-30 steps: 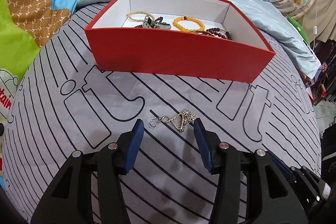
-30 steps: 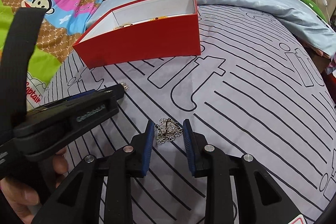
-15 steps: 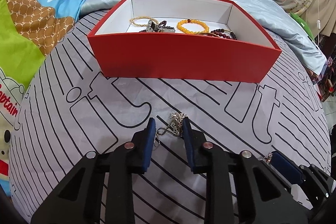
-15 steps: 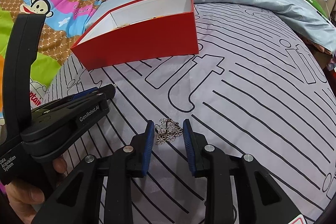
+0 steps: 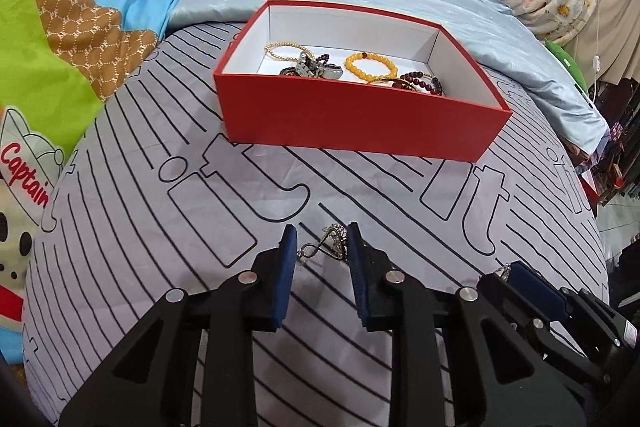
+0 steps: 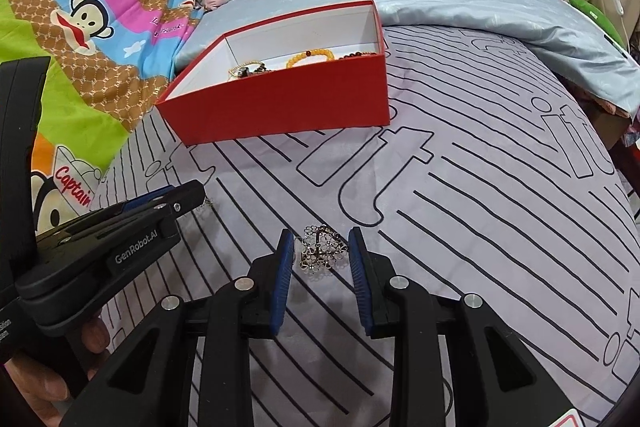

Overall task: Organize jewelry
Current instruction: 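Carry both silver necklaces over the red box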

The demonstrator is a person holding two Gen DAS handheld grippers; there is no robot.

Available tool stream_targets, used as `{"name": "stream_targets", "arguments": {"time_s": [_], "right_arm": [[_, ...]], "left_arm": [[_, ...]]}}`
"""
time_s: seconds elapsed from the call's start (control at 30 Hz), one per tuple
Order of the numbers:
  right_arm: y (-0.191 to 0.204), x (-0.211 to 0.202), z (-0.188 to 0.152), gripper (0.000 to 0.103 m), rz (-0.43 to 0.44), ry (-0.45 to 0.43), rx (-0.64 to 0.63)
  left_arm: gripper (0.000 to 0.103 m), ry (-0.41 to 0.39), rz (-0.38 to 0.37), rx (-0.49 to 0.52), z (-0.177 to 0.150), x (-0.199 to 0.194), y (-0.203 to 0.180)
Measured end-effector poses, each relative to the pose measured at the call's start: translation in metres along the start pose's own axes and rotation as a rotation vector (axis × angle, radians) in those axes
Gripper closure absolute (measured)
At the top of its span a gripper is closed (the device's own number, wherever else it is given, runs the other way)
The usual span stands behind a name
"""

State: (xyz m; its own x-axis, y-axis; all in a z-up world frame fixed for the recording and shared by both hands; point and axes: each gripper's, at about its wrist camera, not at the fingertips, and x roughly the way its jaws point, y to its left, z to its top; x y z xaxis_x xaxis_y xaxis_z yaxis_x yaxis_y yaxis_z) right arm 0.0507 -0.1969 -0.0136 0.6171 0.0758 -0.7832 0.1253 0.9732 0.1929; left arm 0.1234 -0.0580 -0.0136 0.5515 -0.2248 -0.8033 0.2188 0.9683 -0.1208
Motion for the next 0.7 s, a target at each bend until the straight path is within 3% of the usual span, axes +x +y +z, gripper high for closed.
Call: {"name": "stream_targets", "arguments": {"time_s": [0.7], "right_arm": [[0.044,-0.027,0.011,0.076,0.017,-0.053,-0.088]], "left_arm": [[0.078,-0.033,0.002,-0.042,-0.005,-0.034,0.021]]}}
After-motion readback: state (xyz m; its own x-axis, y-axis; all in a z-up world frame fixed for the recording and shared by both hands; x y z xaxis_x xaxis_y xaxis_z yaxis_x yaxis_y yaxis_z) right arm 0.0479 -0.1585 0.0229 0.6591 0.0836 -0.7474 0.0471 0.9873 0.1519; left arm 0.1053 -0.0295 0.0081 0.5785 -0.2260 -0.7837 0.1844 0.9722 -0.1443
